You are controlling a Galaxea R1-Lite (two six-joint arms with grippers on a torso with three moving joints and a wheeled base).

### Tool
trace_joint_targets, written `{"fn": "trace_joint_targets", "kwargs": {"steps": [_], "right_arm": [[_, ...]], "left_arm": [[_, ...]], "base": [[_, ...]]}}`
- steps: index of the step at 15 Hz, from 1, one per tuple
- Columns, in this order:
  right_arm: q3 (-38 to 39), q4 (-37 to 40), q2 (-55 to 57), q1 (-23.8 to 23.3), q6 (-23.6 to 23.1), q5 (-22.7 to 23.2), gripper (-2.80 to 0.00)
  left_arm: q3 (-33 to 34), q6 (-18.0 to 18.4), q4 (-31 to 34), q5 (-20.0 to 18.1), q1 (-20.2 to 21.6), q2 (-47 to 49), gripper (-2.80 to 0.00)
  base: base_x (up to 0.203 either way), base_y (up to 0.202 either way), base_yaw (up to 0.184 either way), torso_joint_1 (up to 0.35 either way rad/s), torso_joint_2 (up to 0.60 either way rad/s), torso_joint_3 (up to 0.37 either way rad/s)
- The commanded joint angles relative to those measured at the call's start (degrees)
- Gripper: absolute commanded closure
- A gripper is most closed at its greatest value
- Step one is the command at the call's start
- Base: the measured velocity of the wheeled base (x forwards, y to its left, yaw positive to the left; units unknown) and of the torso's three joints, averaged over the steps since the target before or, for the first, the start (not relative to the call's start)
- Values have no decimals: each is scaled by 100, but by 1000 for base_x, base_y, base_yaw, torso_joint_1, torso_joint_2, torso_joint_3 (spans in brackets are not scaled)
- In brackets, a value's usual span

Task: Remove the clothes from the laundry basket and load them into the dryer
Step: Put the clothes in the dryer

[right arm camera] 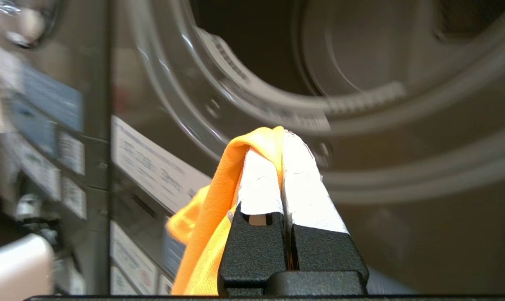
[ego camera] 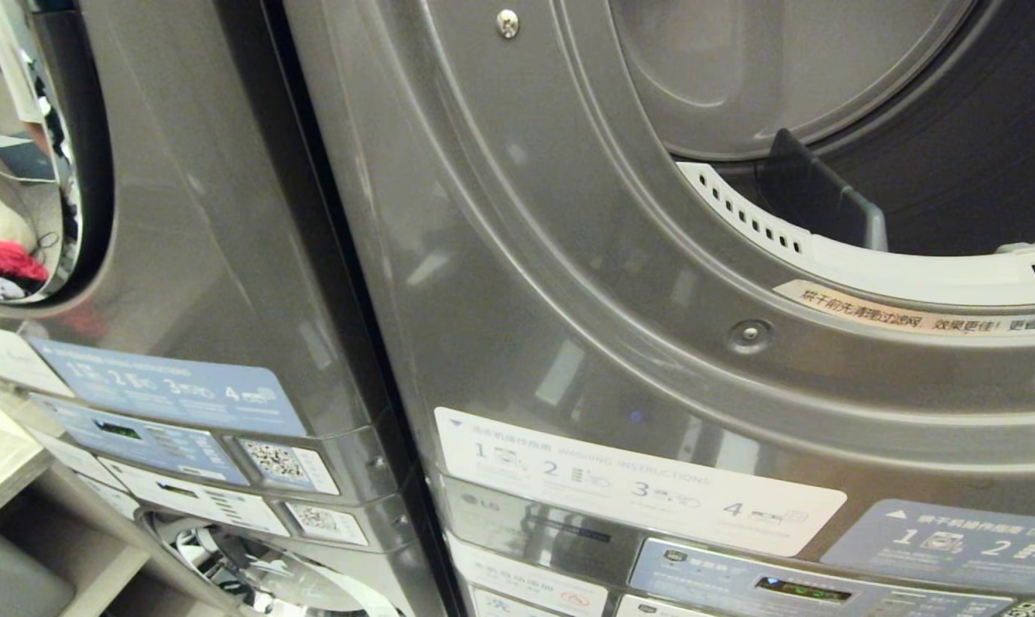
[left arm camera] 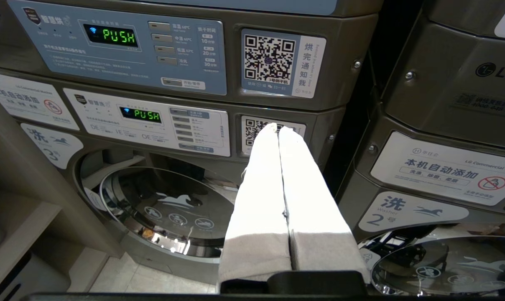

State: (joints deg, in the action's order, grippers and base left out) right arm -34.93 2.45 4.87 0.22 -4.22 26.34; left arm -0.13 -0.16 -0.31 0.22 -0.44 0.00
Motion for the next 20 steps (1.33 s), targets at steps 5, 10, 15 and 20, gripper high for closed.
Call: {"fn": "trace_joint_targets", "kwargs": {"steps": [5, 10, 15, 20], "right_arm": [[-2417, -436, 3075, -99, -5, 666, 0], [-4314, -1008, 4930, -143, -77, 759, 0], [-5724, -1346, 6247, 33, -333, 764, 0], [-5765, -1517, 6745, 1491, -1325, 73, 0]], "left_arm": [[-4, -2, -5, -4, 0, 9, 0], [-2, -2, -5, 2, 0, 9, 0], [1, -2, -5, 4, 0, 9, 0], [-4, -2, -5, 4, 0, 9, 0]], "base": [[0, 0, 0, 0, 0, 0], [0, 0, 0, 0, 0, 0], [0, 0, 0, 0, 0, 0], [0, 0, 0, 0, 0, 0]]}}
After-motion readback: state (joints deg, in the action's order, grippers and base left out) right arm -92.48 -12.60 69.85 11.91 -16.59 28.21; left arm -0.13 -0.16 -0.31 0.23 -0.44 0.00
